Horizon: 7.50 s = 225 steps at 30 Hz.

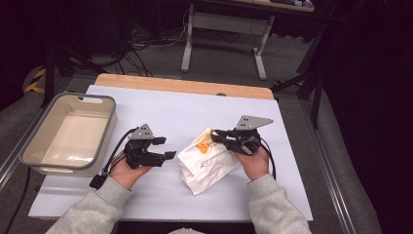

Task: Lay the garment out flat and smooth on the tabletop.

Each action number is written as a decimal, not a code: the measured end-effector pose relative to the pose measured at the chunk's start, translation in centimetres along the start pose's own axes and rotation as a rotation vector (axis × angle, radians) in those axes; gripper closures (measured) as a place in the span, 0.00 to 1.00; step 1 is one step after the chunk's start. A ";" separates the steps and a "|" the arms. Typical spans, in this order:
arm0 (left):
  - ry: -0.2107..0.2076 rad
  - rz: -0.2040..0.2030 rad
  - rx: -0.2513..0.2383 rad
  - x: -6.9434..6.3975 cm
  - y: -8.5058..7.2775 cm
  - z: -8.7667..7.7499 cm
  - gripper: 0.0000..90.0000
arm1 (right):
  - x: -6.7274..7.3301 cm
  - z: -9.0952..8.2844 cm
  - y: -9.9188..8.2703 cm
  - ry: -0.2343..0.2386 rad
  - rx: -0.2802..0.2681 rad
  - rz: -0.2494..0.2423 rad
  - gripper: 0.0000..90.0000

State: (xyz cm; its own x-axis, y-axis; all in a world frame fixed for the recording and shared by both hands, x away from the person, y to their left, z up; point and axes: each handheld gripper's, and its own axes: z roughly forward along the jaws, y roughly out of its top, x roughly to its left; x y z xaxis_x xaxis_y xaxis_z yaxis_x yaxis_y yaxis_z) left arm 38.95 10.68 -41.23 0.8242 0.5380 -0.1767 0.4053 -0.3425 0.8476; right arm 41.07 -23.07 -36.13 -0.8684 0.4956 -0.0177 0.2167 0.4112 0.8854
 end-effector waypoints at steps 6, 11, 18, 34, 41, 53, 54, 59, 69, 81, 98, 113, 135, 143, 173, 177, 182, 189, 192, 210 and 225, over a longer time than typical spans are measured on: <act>0.000 0.002 0.004 0.0 0.0 0.1 0.36 | 0.1 -2.1 1.8 -0.052 -0.057 -0.055 0.85; 0.000 -0.001 0.004 -0.1 0.0 0.1 0.36 | 0.4 -3.0 2.7 -0.094 -0.078 -0.086 0.85; 0.003 0.003 0.003 -0.1 0.0 0.0 0.36 | 1.9 -1.6 1.7 -0.046 -0.036 -0.111 0.83; -0.003 -0.002 0.002 -0.1 0.0 0.1 0.37 | 5.6 0.8 -2.7 0.155 0.078 -0.108 0.68; -0.016 -0.002 0.012 -0.4 0.0 0.4 0.37 | 5.7 1.0 -4.8 0.181 0.118 -0.062 0.61; -0.083 -0.011 0.043 -1.2 0.1 1.6 0.48 | 5.8 0.0 -4.8 0.146 0.098 -0.054 0.49; -0.093 -0.010 0.046 -1.2 0.2 1.7 0.49 | 5.6 -0.3 -4.8 0.134 0.086 -0.050 0.48; -0.139 -0.010 0.056 -1.9 0.6 2.2 0.55 | 4.4 -1.9 -4.7 0.058 0.048 -0.013 0.47; -0.201 0.014 0.111 -3.4 1.5 4.7 0.63 | 3.4 -3.8 -5.8 -0.014 0.069 0.047 0.47; -0.219 0.001 0.164 -3.9 2.1 7.2 0.83 | 3.8 -2.5 -7.0 0.023 0.151 0.064 0.88; -0.093 0.013 0.056 -3.3 3.4 4.1 1.00 | 3.6 -5.4 -5.8 -0.067 0.055 0.040 0.97; -0.145 0.000 0.123 -3.7 2.9 5.9 0.82 | 2.6 -9.1 -8.2 -0.137 0.101 0.094 0.97; -0.220 -0.048 0.189 -4.9 3.2 10.1 0.60 | 3.4 -8.7 -9.5 -0.132 0.162 0.083 0.97; -0.168 -0.018 0.189 -5.4 3.5 10.7 0.97 | 3.9 -8.3 -9.3 -0.120 0.158 0.063 0.97; 0.128 -0.082 0.032 0.0 2.5 0.2 0.99 | 2.0 -9.1 -7.5 -0.241 0.069 0.091 0.97; 0.174 -0.117 0.043 0.8 1.2 -1.1 0.99 | 1.7 -8.9 -7.6 -0.242 0.074 0.092 0.97; 0.224 -0.150 0.053 1.7 -0.1 -2.4 0.99 | 1.4 -8.7 -7.7 -0.248 0.091 0.092 0.97; 0.259 -0.202 0.116 2.3 -1.8 -2.9 0.99 | 0.9 -8.5 -8.2 -0.248 0.119 0.110 0.97; 0.240 -0.230 0.151 2.5 -2.1 -2.6 0.98 | 0.9 -8.2 -8.4 -0.244 0.133 0.110 0.97; 0.092 -0.075 0.039 -0.5 1.5 0.9 0.47 | 1.5 -8.1 -8.3 -0.227 0.121 0.100 0.96; 0.068 -0.037 0.140 0.5 2.2 7.4 0.46 | 1.7 -8.1 -8.4 -0.224 0.116 0.104 0.96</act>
State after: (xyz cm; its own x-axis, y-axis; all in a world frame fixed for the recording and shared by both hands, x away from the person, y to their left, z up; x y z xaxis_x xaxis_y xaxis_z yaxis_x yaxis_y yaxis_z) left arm 43.15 4.50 -43.17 0.7807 0.6018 -0.1685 0.4902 -0.4225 0.7624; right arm 34.18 -31.87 -39.85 -0.7213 0.6913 -0.0427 0.3607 0.4275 0.8290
